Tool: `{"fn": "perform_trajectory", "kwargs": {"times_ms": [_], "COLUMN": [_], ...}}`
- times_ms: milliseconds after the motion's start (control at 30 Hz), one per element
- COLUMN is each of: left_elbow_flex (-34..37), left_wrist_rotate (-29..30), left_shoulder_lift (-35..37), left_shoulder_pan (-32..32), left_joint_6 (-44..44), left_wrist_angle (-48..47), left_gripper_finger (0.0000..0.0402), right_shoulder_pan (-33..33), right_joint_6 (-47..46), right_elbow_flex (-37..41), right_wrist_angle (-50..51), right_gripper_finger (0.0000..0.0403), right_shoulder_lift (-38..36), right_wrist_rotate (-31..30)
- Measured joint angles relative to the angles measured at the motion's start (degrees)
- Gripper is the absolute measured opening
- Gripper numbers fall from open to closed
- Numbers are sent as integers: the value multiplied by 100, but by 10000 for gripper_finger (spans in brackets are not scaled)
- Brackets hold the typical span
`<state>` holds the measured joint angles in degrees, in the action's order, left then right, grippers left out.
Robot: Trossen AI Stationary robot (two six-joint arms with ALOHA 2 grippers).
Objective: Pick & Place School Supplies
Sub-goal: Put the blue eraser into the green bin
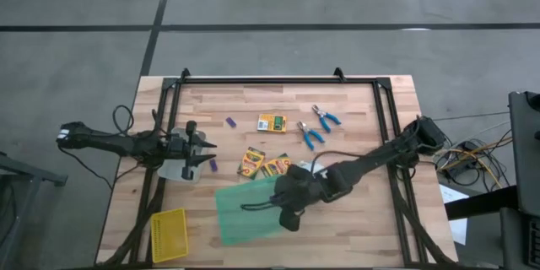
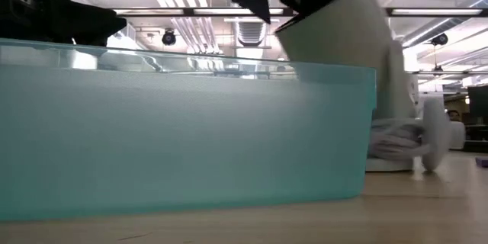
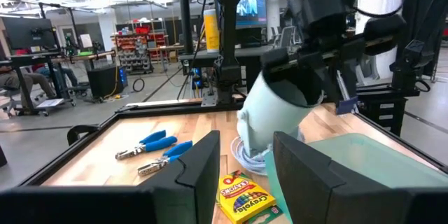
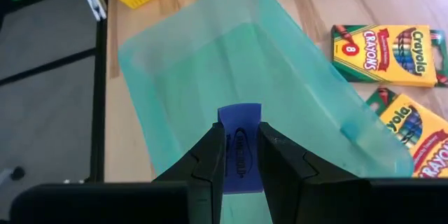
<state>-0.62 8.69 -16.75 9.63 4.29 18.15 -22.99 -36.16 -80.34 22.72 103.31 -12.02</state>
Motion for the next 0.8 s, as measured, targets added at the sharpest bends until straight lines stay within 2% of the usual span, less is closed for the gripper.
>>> {"fn": "perform_trajectory", "kwargs": {"times_ms": [167,300,800], "left_elbow_flex": [0,0,0], "left_wrist_rotate": [0,0,0], "left_shoulder_lift": [0,0,2], "left_shoulder_pan": [-2,-2,-2], "left_joint_6": [0,0,0], "left_wrist_angle": [0,0,-28], "left_gripper_finger": [139,139,139], "right_shoulder_pan": [182,142,-21], "right_joint_6": [65,349,207], "right_elbow_flex": [7,7,9], "right_wrist_angle": [123,161,697], "right_gripper_finger": [68,68,68], "right_shoulder_lift": [0,-3,-279], "right_wrist_rotate": [291,305,267]}}
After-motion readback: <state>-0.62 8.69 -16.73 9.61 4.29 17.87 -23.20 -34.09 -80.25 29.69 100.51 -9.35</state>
